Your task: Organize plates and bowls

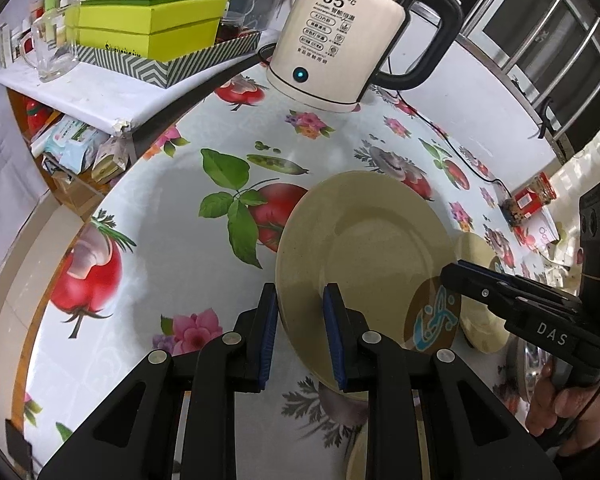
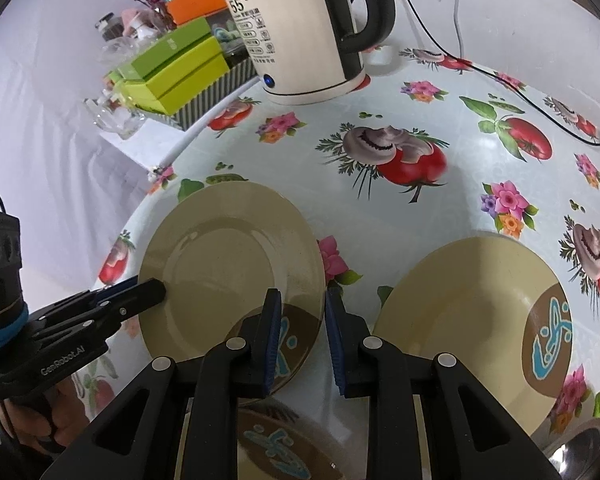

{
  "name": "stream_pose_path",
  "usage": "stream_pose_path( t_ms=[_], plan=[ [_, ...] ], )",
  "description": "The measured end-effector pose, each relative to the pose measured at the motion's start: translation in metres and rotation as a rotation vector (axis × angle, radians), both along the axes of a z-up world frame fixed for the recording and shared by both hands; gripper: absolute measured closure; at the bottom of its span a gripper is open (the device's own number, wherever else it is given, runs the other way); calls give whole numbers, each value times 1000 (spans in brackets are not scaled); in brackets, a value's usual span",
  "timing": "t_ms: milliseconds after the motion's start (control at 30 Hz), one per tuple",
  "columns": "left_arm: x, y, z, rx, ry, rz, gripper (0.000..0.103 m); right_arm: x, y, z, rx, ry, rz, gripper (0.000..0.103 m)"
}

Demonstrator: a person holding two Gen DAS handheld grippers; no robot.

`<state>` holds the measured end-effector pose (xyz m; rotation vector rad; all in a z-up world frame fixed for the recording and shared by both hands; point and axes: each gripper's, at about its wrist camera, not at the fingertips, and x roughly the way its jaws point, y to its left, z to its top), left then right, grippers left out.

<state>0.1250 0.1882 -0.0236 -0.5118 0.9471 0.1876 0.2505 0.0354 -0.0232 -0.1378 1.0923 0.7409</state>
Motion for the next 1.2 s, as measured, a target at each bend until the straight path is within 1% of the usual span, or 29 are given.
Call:
stream_pose_path(
  t_ms=[167, 433, 700, 867, 1200],
  plan=[
    [-10, -8, 12, 8, -2, -13, 79, -11, -6, 14, 15, -11, 0, 81],
    [-29, -28, 17, 12, 9, -45, 79, -38, -26, 26, 20, -17, -13, 81],
    [-53, -54, 18, 22, 24, -86, 79, -72, -54, 23, 16, 1, -42, 81],
    [-65, -68, 13, 21, 37, -107, 79, -93, -69, 13, 2, 21, -56, 81],
    [-74, -88, 2, 18, 67, -139, 79, -115, -91, -2, -15, 50, -90, 80]
  ],
)
